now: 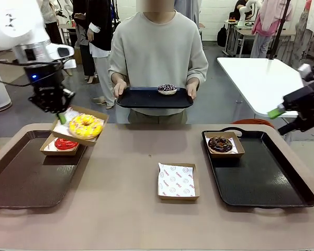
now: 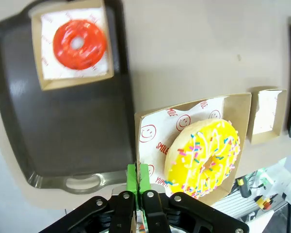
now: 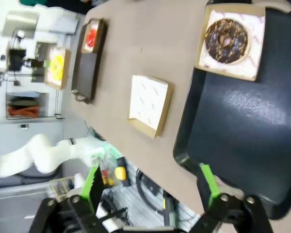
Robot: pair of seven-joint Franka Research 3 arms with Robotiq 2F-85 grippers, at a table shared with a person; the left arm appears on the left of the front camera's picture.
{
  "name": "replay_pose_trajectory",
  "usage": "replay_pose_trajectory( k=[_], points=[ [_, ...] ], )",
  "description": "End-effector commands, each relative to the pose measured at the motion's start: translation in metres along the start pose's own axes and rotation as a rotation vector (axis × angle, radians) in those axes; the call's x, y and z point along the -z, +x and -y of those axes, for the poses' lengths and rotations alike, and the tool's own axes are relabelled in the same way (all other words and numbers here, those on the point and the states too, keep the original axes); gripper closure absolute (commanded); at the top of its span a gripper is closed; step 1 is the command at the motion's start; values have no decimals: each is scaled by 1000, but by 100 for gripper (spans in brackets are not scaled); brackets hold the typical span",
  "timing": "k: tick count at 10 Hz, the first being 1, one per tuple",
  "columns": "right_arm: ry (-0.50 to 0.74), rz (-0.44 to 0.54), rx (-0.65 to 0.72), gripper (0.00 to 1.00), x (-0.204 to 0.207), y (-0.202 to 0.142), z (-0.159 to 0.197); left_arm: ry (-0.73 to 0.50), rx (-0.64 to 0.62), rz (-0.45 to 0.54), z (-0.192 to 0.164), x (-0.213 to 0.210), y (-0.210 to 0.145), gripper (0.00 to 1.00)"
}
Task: Individually package the donuts and arrange them on the tray.
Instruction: Place the picked Paper togo box on the Handle tray while simultaneously picking up another Paper togo box from the table with the other hand.
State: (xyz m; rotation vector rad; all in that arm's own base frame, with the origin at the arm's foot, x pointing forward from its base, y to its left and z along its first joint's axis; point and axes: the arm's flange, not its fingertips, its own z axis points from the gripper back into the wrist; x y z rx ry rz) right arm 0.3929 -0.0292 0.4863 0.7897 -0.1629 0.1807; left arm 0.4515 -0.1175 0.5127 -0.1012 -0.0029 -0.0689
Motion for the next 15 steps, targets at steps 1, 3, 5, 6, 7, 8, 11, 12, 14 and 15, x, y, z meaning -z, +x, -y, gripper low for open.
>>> replay_pose_trajectory(
  k=[1,3,5,6,7,8,11,12,14,15],
  points=[
    [-154,-11,24,0,47,4,-32,-15,-3,-11,-24,14,-13,99],
    [-262,-9,9,0,94,9,-62,-9,-3,-10,-58,28,-21,99],
    [-342,-13,19,0,140,11,-80,-3,-4,-11,-83,41,-23,99],
    [-370,-11,30,0,158,13,-82,-1,3,-17,-91,46,-24,99],
    [-399,-11,44,0,172,17,-83,4,4,-23,-96,51,-22,99],
    [-406,-13,47,0,182,19,-85,2,-8,-31,-101,55,-21,99],
    [-378,-49,59,0,196,18,-85,14,-21,-40,-103,66,-18,99],
    [-390,-29,41,0,193,14,-79,-9,-31,-52,-100,60,-20,99],
    [-390,-29,41,0,193,14,-79,-9,-31,-52,-100,60,-20,99],
    [-390,-29,41,0,193,14,-79,-9,-31,-52,-100,60,-20,99]
  ],
)
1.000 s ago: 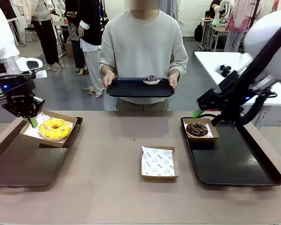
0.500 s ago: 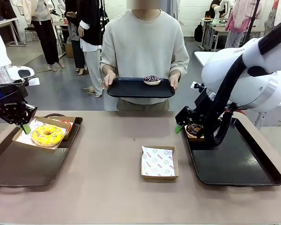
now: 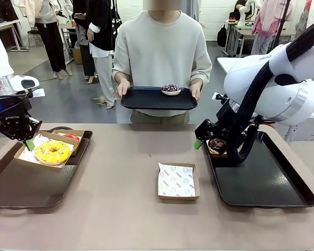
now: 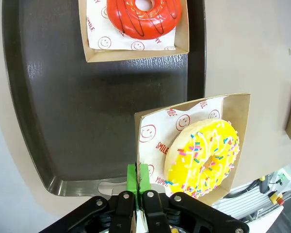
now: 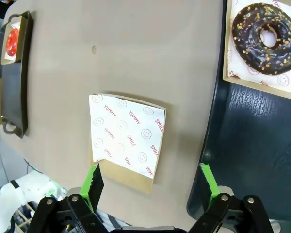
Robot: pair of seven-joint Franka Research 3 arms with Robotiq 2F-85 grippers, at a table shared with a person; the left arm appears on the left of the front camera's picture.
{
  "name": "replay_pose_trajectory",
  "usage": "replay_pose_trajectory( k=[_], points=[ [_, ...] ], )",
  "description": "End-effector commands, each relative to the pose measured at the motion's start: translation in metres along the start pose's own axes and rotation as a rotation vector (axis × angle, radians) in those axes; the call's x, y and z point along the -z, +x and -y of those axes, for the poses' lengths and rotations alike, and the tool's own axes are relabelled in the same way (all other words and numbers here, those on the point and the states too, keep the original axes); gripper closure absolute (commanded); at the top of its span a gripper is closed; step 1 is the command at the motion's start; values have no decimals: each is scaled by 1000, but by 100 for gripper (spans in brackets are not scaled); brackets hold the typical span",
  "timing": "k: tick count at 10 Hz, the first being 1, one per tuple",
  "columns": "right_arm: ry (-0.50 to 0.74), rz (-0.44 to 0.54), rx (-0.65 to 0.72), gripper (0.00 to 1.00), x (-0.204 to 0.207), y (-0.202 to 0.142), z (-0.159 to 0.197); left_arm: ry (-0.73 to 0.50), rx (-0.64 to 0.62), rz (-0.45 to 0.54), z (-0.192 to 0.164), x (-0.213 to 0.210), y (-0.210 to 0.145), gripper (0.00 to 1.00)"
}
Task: Individually package the donuts and arrange them on the tray.
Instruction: Place the picked Paper togo box on the Handle tray while simultaneously picking up another Paper togo box from the table with the other hand.
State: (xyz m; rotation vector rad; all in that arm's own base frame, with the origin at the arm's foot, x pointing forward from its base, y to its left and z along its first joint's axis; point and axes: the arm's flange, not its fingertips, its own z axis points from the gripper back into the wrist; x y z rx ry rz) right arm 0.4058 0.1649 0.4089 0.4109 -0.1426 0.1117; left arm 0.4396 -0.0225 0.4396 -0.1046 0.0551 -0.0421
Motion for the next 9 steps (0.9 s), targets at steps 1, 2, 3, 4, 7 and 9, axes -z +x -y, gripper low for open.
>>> replay_pose_trajectory(
  k=[1,2,3,4,7,9],
  points=[
    [-9,4,-6,0,-1,-1,-1,-4,-1,4,1,-3,-2,99],
    [-9,4,-6,0,-1,-1,-1,-4,-1,4,1,-3,-2,99],
    [-9,4,-6,0,-1,-1,-1,-4,-1,4,1,-3,-2,99],
    [-9,4,-6,0,-1,-1,-1,-4,-1,4,1,-3,-2,99],
    [-118,-30,-12,0,14,1,-30,-14,-10,-1,-18,2,-4,99],
    [-188,-55,-1,0,33,-1,-52,-28,-34,5,-42,6,-12,99]
  ],
)
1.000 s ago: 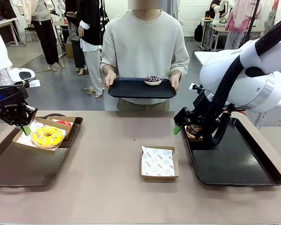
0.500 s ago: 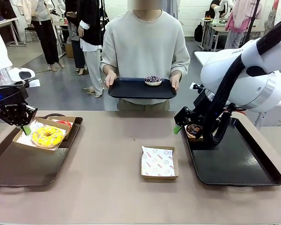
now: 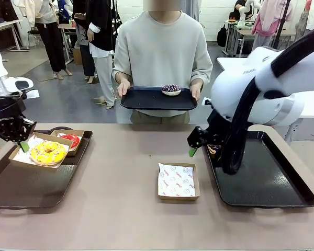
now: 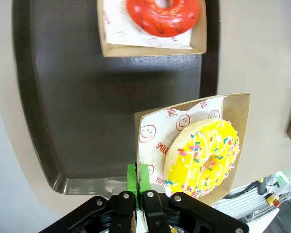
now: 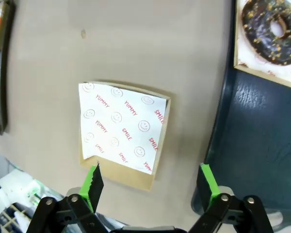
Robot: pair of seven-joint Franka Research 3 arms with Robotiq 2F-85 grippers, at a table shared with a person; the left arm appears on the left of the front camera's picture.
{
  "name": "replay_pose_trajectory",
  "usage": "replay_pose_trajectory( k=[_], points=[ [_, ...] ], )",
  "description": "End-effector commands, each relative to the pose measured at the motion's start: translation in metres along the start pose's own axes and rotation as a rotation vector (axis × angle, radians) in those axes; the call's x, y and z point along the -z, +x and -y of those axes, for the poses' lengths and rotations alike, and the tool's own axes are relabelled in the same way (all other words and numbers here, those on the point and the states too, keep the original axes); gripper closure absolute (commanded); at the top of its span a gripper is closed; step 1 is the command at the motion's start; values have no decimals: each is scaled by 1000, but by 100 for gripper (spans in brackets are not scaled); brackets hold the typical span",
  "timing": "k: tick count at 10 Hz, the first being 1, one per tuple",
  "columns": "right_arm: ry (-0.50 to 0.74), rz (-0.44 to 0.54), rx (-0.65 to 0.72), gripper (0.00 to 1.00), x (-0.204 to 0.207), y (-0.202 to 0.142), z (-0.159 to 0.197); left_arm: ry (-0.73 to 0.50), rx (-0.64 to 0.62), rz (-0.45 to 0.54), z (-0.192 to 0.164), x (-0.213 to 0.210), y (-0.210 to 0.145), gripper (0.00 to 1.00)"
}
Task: Individually package the donuts and arrange them on the tray.
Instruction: Place the picked Paper togo box on the Handle tray while simultaneously picking up another Paper togo box from the table with the other hand.
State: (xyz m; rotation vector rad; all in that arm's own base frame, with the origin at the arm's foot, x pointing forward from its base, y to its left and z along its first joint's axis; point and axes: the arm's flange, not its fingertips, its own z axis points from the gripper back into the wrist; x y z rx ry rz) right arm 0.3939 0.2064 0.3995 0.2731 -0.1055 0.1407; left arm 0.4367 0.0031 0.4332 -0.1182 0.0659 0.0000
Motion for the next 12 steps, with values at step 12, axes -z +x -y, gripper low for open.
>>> replay_pose_trajectory(
  k=[12],
  points=[
    [-218,3,205,0,94,-12,-34,-49,0,8,-96,48,-9,99]
  ],
)
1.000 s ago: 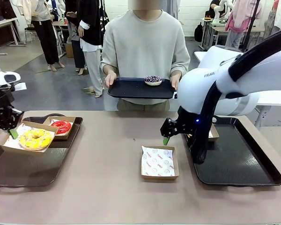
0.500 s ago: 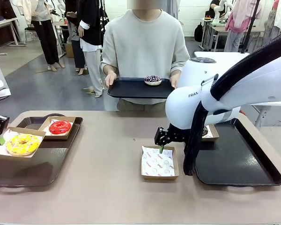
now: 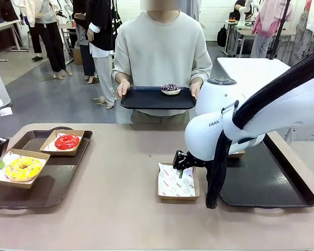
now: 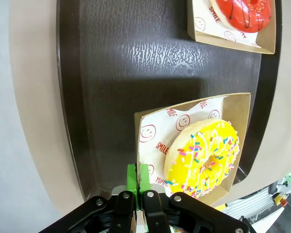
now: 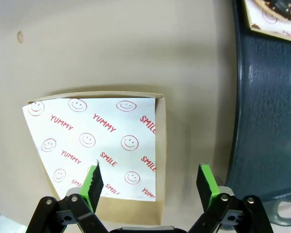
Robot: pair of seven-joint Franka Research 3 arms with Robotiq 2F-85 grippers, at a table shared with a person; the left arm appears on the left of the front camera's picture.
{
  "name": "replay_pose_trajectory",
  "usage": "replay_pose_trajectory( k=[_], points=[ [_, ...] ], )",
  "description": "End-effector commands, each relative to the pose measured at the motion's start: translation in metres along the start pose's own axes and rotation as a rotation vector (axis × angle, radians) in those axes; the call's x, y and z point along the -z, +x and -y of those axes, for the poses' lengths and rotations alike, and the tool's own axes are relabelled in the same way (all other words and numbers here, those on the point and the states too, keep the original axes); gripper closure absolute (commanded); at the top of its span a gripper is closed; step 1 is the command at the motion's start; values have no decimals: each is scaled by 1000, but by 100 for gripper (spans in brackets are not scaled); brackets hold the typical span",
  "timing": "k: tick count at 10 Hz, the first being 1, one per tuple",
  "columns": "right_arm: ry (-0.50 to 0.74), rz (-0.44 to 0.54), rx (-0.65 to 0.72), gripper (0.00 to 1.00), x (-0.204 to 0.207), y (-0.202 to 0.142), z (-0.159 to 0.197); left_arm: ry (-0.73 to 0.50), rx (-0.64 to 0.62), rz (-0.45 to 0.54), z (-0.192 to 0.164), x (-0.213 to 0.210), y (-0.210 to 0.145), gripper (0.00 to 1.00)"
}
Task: Individually package the donuts and arrange them on the tray.
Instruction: Place the picked Paper togo box on the Handle tray while simultaneously picking up another Paper togo box from the table with the other hand.
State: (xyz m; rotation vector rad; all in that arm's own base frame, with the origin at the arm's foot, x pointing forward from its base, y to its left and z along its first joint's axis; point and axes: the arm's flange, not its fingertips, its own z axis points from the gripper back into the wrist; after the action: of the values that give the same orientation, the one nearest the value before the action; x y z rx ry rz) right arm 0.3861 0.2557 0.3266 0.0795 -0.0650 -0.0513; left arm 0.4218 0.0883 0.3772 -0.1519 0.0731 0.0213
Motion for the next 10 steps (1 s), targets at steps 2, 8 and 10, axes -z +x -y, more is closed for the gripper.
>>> replay_pose_trajectory(
  k=[2,8,10],
  points=[
    [-10,24,25,0,16,-3,-5,1,20,11,-12,7,7,99],
    [6,7,22,0,15,0,0,22,29,-5,-27,17,7,99],
    [12,7,10,32,14,0,0,60,37,5,-24,21,6,55]
  ],
)
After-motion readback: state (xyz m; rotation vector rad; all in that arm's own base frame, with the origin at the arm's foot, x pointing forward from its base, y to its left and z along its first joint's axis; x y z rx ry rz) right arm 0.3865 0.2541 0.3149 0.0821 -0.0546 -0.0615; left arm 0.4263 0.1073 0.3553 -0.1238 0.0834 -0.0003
